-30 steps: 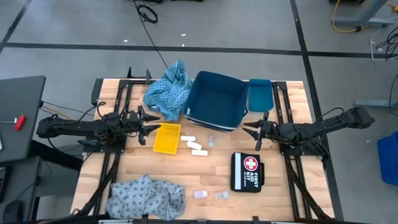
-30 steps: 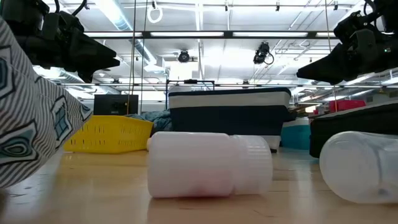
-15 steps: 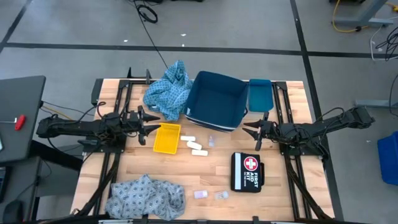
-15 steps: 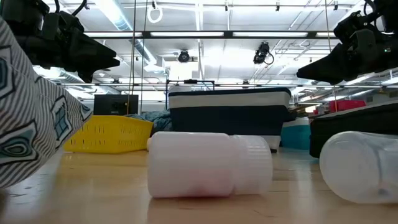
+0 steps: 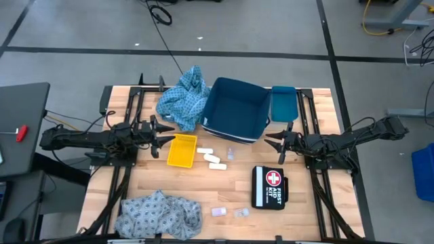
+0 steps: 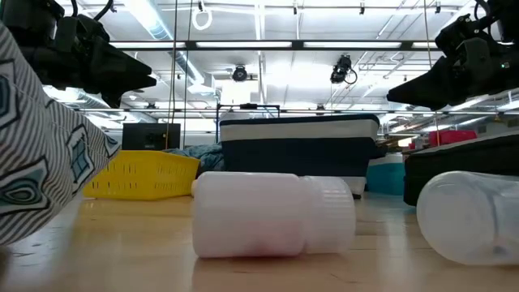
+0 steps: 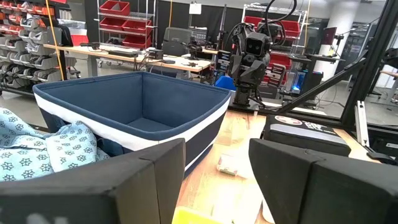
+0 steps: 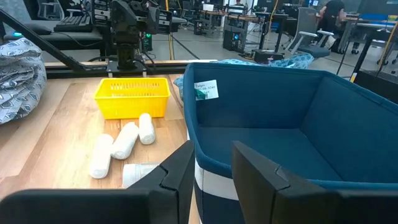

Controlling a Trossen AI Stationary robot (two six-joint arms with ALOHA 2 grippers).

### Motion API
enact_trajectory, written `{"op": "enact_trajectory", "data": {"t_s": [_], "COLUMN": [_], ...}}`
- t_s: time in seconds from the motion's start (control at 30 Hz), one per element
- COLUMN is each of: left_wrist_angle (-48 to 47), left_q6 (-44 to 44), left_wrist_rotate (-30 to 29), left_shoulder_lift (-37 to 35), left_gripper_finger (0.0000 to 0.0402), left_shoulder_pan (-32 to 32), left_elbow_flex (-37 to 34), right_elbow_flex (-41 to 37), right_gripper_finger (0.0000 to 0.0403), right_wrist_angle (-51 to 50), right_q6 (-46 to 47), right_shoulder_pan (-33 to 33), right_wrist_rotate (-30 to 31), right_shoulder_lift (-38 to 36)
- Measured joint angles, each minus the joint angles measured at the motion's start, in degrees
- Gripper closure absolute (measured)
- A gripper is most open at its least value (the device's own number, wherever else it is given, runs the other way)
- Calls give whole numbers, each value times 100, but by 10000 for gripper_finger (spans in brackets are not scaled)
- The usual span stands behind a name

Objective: Pick & place medical supplies in basket/bin

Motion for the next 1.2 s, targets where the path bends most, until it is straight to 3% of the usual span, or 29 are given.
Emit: {"op": "enact_trajectory", "data": {"t_s": [0.77, 1.2], "left_wrist_angle": [132, 217], "left_q6": [-18, -728], "left_wrist_rotate": [-135, -150], "left_shoulder_lift": [-4, -1], "left_gripper_finger": [219, 219], "left_shoulder_pan": [0, -4], "left_elbow_flex": [2, 2], "right_elbow_flex": [0, 0], "right_gripper_finger": [293, 293], "right_wrist_angle": [0, 7], "right_q6": [0, 9], "right_shoulder_pan": [-1, 0], "right_wrist_rotate": [0, -13], "right_shoulder_lift": [0, 0]}}
